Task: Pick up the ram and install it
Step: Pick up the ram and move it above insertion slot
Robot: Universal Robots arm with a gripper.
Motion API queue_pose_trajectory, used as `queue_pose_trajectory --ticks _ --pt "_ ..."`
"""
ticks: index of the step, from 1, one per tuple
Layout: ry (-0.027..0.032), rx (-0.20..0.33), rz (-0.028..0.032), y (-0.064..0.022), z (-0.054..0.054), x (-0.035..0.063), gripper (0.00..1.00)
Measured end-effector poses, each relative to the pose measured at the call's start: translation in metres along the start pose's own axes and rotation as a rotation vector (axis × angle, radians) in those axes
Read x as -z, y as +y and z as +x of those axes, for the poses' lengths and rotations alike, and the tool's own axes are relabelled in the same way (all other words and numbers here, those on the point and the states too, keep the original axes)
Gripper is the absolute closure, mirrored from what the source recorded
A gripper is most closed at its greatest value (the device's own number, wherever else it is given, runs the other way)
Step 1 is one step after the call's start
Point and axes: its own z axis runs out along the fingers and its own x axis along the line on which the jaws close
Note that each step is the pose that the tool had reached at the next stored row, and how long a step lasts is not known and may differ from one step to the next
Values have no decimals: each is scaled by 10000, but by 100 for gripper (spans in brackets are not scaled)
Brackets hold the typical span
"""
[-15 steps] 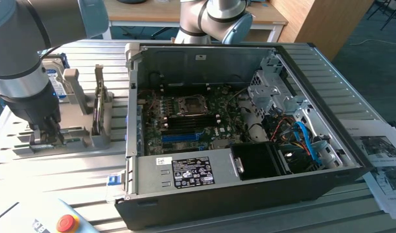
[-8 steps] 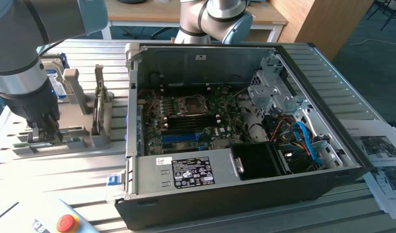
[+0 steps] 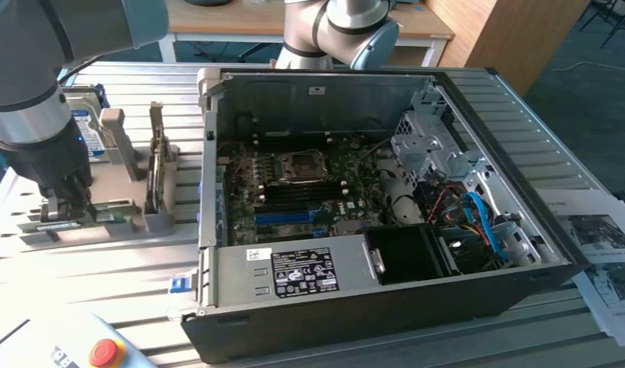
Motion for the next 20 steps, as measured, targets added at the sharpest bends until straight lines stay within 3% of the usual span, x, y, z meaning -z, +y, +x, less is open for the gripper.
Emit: queue_pose_trajectory --ticks 20 --pt "-17 -348 5 9 -2 199 88"
